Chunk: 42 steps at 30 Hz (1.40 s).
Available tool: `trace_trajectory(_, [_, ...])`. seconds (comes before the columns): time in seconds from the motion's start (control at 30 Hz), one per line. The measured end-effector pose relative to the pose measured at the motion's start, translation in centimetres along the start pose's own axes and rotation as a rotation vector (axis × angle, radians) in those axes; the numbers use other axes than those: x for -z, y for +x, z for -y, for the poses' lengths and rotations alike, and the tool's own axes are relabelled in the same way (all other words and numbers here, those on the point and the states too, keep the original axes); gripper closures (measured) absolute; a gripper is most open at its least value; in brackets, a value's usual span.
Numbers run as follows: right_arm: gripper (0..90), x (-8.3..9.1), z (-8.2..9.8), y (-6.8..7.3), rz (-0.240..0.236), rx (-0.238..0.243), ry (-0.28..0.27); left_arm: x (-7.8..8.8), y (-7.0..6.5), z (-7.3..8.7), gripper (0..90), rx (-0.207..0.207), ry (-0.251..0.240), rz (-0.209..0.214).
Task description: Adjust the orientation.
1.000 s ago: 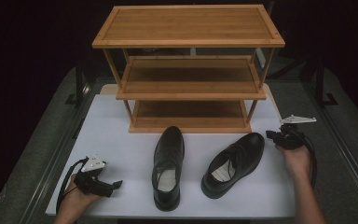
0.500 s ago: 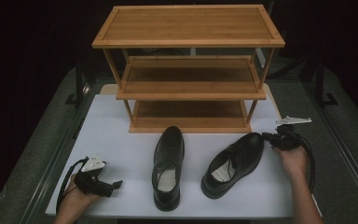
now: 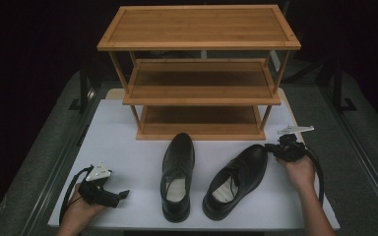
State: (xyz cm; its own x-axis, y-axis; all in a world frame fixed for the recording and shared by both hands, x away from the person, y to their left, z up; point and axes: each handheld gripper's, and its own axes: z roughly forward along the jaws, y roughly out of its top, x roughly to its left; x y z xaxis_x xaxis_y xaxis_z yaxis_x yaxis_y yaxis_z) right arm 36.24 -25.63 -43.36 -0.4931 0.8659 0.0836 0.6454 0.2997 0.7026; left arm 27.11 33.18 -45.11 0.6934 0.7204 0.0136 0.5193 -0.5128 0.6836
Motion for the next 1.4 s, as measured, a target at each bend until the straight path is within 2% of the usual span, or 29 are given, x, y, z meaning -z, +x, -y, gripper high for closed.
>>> trace_trajectory(0.13, [89.9,-0.1,0.0,0.0,-0.009,-0.006,-0.003,0.0,0.0,0.0,0.0,0.0,0.0,0.0])
trace_trajectory(0.23, [89.9,0.3,0.2,-0.3,0.002,-0.006,-0.005,0.0,0.0,0.0,0.0,-0.001,0.001,0.0])
trace_trajectory(0.37, [89.8,1.6,0.8,-0.3,0.012,-0.022,-0.039,0.0,0.0,0.0,0.0,0.0,0.0,0.0])
trace_trajectory(0.6, [89.8,4.1,3.3,0.7,0.009,-0.014,-0.044,0.0,0.0,0.0,0.0,0.001,0.001,0.001])
trace_trajectory(0.77, [89.8,5.7,4.9,2.3,-0.016,-0.004,-0.048,0.0,0.0,0.0,0.0,0.0,0.002,0.002])
trace_trajectory(1.0, [89.8,6.9,6.5,4.4,-0.052,0.013,-0.05,0.0,0.0,0.0,0.0,0.0,0.001,0.001])
trace_trajectory(1.3, [89.8,7.5,8.6,7.8,-0.138,0.039,-0.051,0.0,0.0,0.0,0.0,0.001,0.001,0.001])
trace_trajectory(1.4, [89.9,7.2,8.5,8.7,-0.162,0.058,-0.048,0.0,0.0,0.0,0.0,0.001,0.001,0.001])
